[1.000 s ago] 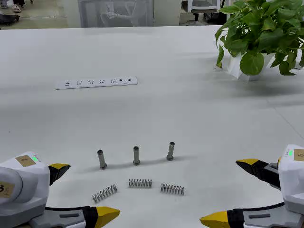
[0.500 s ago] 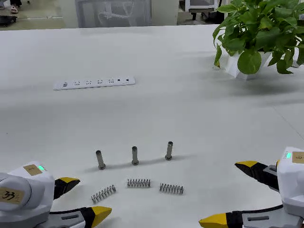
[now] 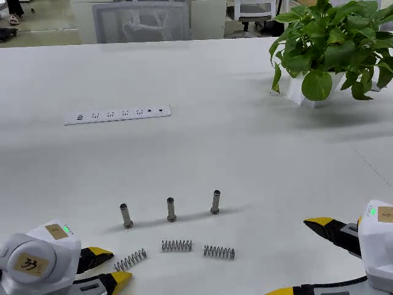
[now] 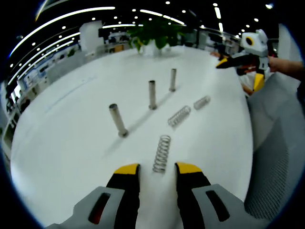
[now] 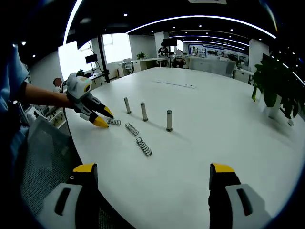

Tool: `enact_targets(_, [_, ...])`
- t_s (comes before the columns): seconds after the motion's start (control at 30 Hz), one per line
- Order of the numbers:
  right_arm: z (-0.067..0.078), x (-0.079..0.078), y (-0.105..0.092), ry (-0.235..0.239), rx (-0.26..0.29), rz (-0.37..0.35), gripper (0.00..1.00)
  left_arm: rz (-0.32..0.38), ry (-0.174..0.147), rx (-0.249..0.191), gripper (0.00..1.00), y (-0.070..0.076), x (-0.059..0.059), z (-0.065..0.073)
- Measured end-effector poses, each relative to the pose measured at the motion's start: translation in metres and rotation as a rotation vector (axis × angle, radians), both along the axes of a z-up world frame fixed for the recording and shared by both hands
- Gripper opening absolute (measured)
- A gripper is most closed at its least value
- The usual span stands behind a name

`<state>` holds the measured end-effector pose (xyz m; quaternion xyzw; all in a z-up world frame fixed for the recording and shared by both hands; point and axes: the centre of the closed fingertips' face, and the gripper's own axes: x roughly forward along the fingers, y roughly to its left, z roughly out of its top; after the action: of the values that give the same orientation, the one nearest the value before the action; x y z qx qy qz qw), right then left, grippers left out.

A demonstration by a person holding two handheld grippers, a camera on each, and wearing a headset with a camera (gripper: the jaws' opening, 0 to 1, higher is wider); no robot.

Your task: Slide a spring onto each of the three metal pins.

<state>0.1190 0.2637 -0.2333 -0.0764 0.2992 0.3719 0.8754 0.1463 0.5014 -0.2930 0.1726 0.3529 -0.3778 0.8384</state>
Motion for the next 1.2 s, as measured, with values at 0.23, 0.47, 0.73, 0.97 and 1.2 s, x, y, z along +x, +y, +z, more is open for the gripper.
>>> enact_targets(0.23, [-0.0021, -0.0012, 0.0022, 0.003, -0.005, 0.007, 0.98, -0.027, 0.022, 0.041, 0.25, -0.0044, 0.0032, -0.0002])
enact_targets(0.47, [-0.0045, -0.0042, 0.0024, 0.011, 0.000, 0.004, 0.98, -0.038, 0.046, 0.088, 0.23, -0.0046, 0.0042, -0.0008])
enact_targets(0.73, [-0.0041, -0.0041, 0.0019, 0.009, 0.004, 0.001, 0.98, -0.075, 0.064, 0.154, 0.15, -0.0058, 0.0028, -0.0020])
enact_targets(0.97, [-0.0041, -0.0043, 0.0022, 0.007, 0.007, 0.000, 0.98, -0.077, 0.070, 0.175, 0.11, -0.0056, 0.0030, -0.0038])
enact_targets(1.2, [-0.0017, -0.0039, 0.0014, 0.002, 0.011, -0.005, 0.98, -0.035, 0.049, 0.127, 0.10, -0.0037, 0.0049, -0.0035])
